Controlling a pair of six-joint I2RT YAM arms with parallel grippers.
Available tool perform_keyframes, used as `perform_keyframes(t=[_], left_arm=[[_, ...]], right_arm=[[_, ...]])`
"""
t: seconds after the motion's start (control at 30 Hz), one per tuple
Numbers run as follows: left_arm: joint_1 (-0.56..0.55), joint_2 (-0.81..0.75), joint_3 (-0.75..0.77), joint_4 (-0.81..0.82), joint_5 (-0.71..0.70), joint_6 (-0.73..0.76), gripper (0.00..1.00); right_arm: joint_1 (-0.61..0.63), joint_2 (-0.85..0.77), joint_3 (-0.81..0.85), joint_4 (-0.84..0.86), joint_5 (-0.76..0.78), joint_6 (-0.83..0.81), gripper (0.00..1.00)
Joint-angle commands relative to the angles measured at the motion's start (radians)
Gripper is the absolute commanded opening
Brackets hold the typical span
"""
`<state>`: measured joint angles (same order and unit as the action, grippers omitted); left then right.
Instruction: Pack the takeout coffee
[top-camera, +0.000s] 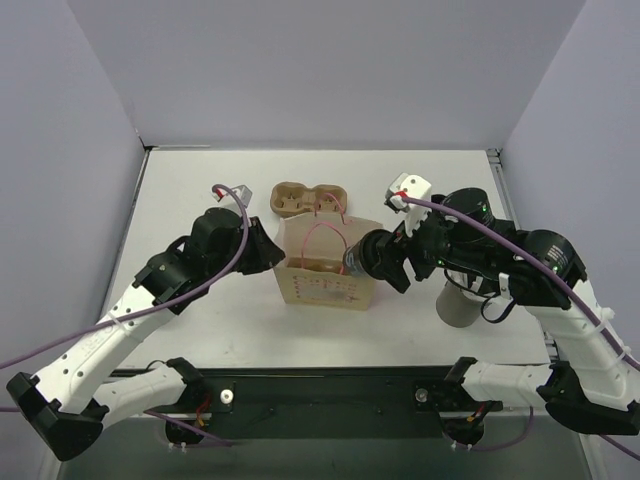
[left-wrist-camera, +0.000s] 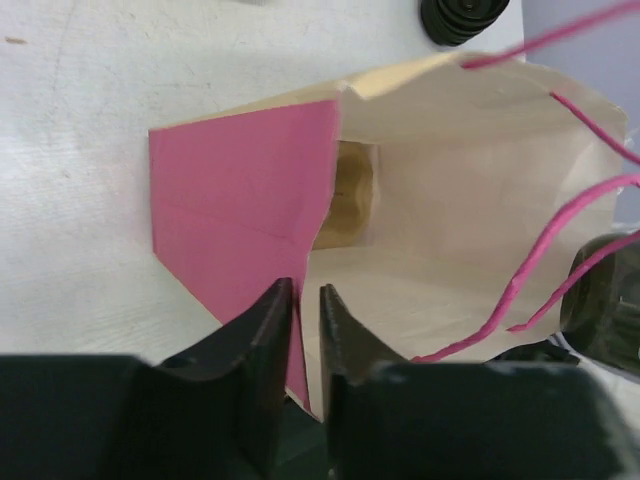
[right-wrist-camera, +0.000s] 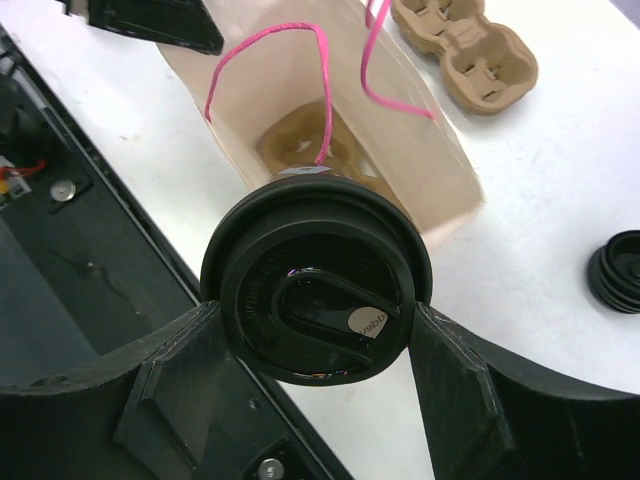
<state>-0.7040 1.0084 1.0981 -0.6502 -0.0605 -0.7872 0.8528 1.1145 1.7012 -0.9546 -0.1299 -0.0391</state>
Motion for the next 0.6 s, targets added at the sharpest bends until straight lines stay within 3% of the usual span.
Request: perform_keyframes(t=[0.0, 0.2, 0.57], left_arm=[[0.001, 0.025, 0.112, -0.021, -0.056, 0.080, 0.38], [0.020, 0.091, 0.197, -0.061, -0.079, 0.164, 0.44], [0.028, 0.199, 0.299, -0.152, -0.085, 0.235, 0.40]], right_arm=[[0.006, 0.002, -0.014, 0.002, 0.078, -0.056, 0.48], [0.008, 0.008, -0.014, 0.019, 0.081, -0.054, 0.48], [0.008, 0.004, -0.020, 0.031, 0.075, -0.033, 0.48]])
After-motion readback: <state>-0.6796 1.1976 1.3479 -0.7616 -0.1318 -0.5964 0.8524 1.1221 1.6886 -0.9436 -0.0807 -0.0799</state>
